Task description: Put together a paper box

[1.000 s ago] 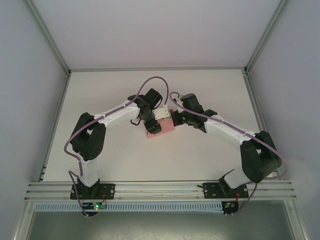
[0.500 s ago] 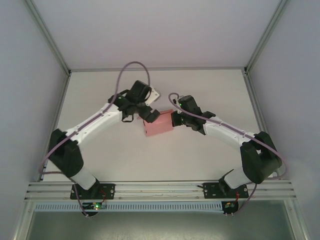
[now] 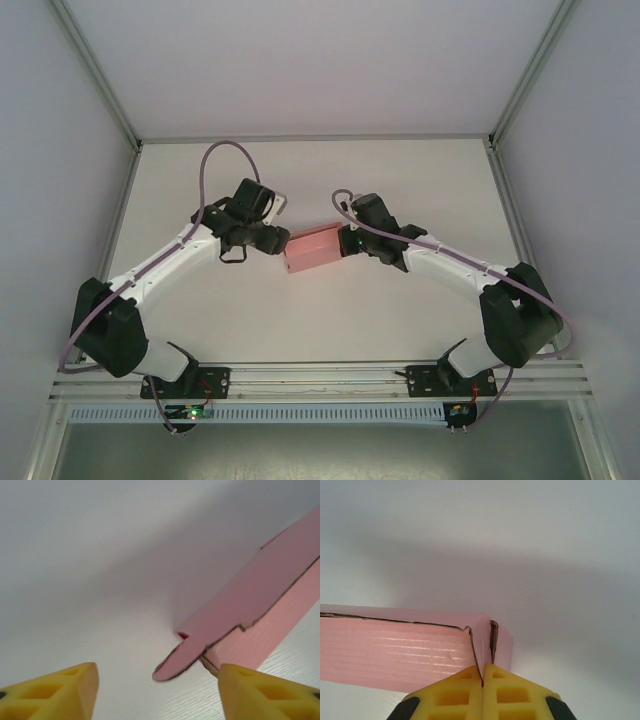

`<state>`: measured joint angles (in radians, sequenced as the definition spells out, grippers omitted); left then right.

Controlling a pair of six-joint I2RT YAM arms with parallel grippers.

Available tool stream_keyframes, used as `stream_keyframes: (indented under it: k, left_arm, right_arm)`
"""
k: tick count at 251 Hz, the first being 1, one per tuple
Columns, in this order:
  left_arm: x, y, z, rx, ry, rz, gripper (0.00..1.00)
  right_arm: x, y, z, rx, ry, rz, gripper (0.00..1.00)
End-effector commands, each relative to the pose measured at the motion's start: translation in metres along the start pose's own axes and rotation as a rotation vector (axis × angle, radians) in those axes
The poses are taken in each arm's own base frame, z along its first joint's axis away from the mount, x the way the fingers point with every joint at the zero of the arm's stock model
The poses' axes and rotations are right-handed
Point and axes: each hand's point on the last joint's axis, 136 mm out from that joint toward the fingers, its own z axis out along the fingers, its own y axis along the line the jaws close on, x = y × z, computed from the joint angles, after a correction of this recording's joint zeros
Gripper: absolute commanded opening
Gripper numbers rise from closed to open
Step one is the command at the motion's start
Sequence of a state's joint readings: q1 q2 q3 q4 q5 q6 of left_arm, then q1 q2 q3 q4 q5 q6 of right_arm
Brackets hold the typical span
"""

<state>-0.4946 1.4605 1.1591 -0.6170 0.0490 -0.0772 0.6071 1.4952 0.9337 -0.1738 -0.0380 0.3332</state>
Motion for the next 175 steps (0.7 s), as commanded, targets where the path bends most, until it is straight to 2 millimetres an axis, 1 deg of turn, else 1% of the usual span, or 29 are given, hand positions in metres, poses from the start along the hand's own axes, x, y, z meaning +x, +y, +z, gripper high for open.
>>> stream_keyframes:
  k: [1,34,53,83,95,104,113,124,135,150,170,175]
  left_arm:
    - [-0.005,-0.002,0.009,0.040,0.046,-0.011,0.61]
    - [0.002,-0.021,0.016,0.154,0.109,0.032,0.63]
    - [0.001,-0.021,0.019,0.159,0.105,0.037,0.62]
    - [-0.001,-0.017,0.022,0.132,0.113,0.010,0.53]
    - [0.000,-0.013,0.022,0.105,0.126,-0.011,0.46]
    - [0.001,-0.010,0.022,0.088,0.139,-0.020,0.42]
    - [0.002,-0.007,0.022,0.069,0.151,-0.038,0.36]
    - [0.004,-0.005,0.022,0.054,0.168,-0.056,0.33]
    - [0.005,-0.003,0.021,0.036,0.182,-0.080,0.26]
    - [0.008,0.001,0.019,0.007,0.199,-0.114,0.24]
    - [0.013,-0.001,0.018,0.012,0.229,-0.153,0.24]
    - [0.013,-0.002,0.018,0.013,0.232,-0.162,0.22]
  right_arm:
    - [0.044,-0.009,0.009,0.037,0.162,-0.021,0.00]
    - [0.045,-0.012,0.011,0.051,0.172,-0.021,0.00]
    - [0.046,-0.011,0.012,0.051,0.181,-0.024,0.00]
    - [0.045,-0.010,0.012,0.047,0.183,-0.025,0.00]
    - [0.044,-0.011,0.012,0.052,0.182,-0.022,0.00]
    - [0.045,-0.011,0.011,0.055,0.184,-0.020,0.00]
    - [0.044,-0.011,0.011,0.057,0.186,-0.019,0.00]
    - [0.044,-0.012,0.011,0.064,0.190,-0.017,0.00]
    - [0.044,-0.012,0.010,0.069,0.194,-0.014,0.00]
    - [0.044,-0.013,0.010,0.077,0.200,-0.010,0.00]
    - [0.043,-0.011,0.010,0.080,0.204,-0.007,0.00]
    - [0.043,-0.012,0.011,0.087,0.205,-0.006,0.00]
